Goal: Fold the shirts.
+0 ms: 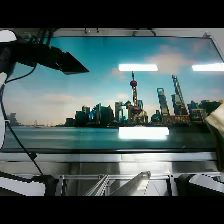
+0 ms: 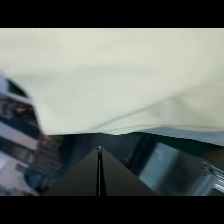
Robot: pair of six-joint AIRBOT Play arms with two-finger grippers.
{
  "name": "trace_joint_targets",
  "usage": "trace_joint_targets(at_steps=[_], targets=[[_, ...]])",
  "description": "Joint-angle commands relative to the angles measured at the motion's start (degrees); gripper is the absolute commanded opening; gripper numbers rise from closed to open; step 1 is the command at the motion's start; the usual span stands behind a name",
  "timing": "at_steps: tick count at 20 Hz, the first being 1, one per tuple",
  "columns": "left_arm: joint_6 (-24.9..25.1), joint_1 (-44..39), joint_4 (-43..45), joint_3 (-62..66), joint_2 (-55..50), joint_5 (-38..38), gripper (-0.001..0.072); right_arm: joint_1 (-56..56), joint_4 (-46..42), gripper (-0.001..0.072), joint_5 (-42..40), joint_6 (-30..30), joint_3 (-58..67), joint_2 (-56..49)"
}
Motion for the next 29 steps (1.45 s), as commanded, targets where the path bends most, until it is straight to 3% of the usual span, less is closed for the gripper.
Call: trace_joint_targets(at_steps=[1, 4, 7, 12, 14, 29], targets=[[-2.4, 4.0, 4.2, 4.1, 2.8, 4.3, -0.0004, 8.4, 12.7, 0.0014, -4.0, -2.6, 1.5, 2.7], [-1.0, 5.3, 9.2, -6.0, 11.1, 12.2, -0.0003, 23.0, 11.4, 0.0014, -6.6, -8.5, -4.9, 9.0], [1.8, 3.0, 11.3, -26.9, 22.4, 12.5, -0.0003, 39.8, 11.7, 0.0013, -15.6, -11.3, -22.3, 20.3], [5.1, -1.6, 11.8, -64.3, 42.8, 23.9, -0.0002, 66.1, 13.7, 0.0014, -32.9, -9.0, -59.0, 38.5], [4.7, -1.5, 11.7, -72.1, 47.5, 24.9, 0.0017, 70.1, 13.9, 0.0013, -36.5, -7.3, -64.7, 39.8], [4.0, -1.3, 11.3, -76.4, 56.6, 26.4, 0.0016, 70.2, 16.9, 0.0014, -36.0, -8.7, -64.7, 38.1]])
